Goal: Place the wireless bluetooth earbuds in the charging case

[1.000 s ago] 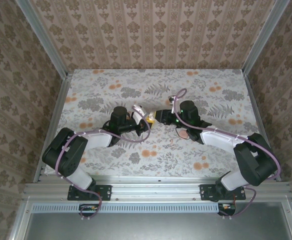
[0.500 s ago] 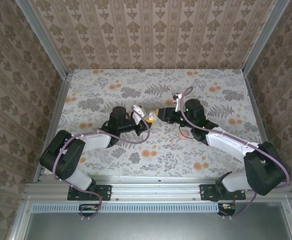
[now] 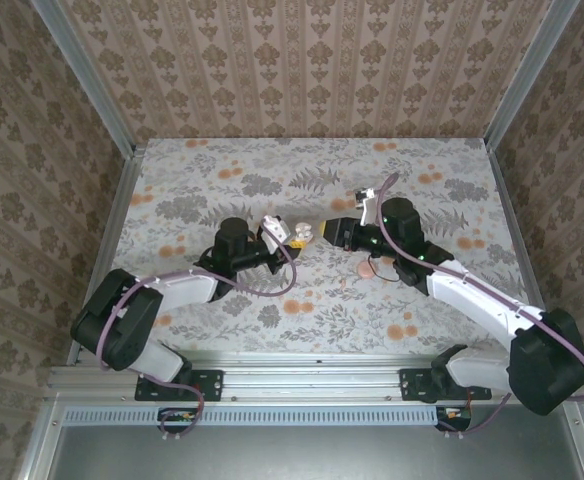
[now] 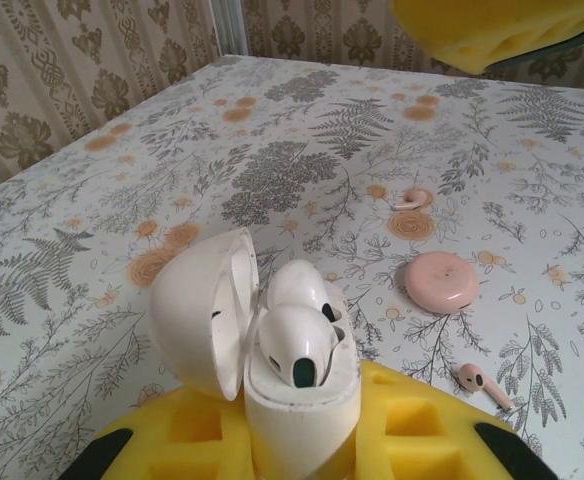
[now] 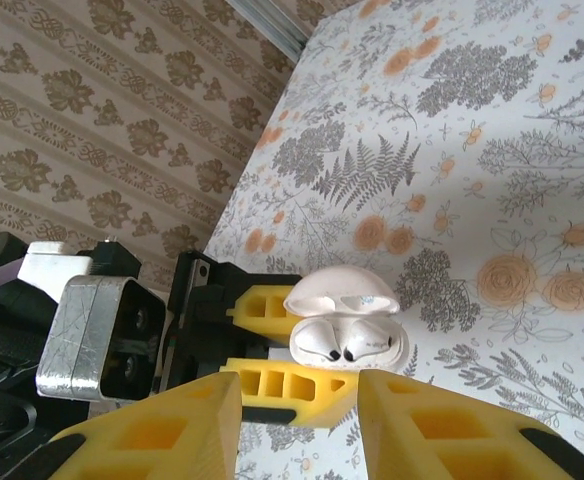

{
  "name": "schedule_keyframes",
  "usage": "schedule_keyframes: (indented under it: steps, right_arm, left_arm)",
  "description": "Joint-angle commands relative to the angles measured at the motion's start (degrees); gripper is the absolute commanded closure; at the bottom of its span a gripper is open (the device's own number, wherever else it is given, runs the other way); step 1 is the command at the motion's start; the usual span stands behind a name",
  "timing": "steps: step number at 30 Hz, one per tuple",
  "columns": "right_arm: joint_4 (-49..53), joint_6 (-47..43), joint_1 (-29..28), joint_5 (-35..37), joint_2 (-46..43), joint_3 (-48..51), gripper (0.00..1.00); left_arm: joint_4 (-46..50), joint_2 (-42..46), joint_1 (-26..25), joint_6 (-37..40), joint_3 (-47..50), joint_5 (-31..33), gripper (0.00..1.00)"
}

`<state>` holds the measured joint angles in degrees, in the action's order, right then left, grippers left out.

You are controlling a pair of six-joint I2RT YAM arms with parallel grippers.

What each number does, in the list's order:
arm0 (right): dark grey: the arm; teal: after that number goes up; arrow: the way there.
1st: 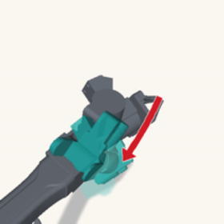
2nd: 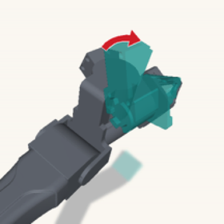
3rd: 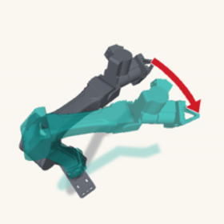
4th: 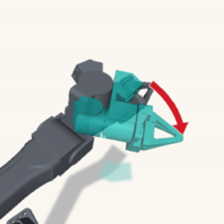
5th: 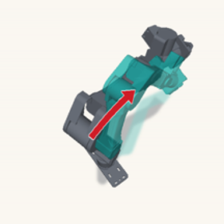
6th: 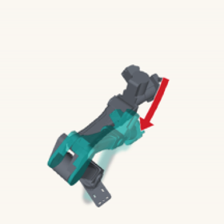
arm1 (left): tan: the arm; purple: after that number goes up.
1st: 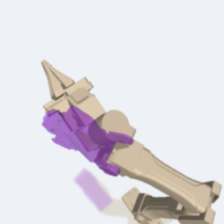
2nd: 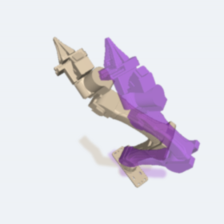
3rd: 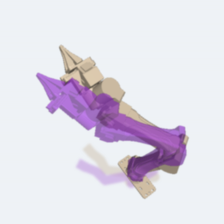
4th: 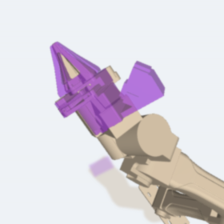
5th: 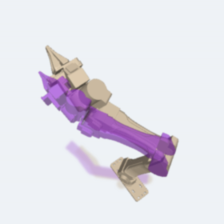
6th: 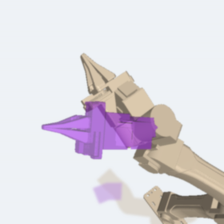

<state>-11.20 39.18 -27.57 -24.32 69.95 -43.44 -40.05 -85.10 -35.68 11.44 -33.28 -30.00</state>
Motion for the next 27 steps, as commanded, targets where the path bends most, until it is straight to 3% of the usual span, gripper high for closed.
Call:
schedule_keyframes:
  steps: [1, 7, 12, 20, 24, 27]
  right_arm:
    - [3.8, 0.8, 0.3, -1.3, -1.3, -1.6, 0.63]
    - [5.1, -6.1, 0.4, -1.0, -3.1, -1.8, 0.62]
    - [5.4, -16.3, 2.0, -4.8, -3.7, -2.6, 0.59]
    - [6.1, -40.6, 3.2, -13.8, -4.0, -3.6, 0.53]
    - [9.1, -53.1, 4.0, -15.4, -3.9, -3.6, 0.4]
    - [13.5, -62.7, 4.5, -19.1, -3.5, -4.8, 0.37]
  left_arm:
    - [-2.7, 1.3, -0.5, 2.0, 1.0, 0.3, 0.93]
    - [-2.0, 3.1, -0.6, 2.7, 1.4, -0.9, 0.93]
    - [0.3, 5.3, -0.6, 3.0, 1.3, -3.2, 0.93]
    - [2.6, 8.3, -0.6, 4.5, 1.1, -5.2, 0.93]
    - [3.2, 9.1, -0.6, 4.9, 0.9, -6.2, 0.93]
    - [3.5, 9.5, -0.6, 5.5, 0.9, -6.1, 0.93]
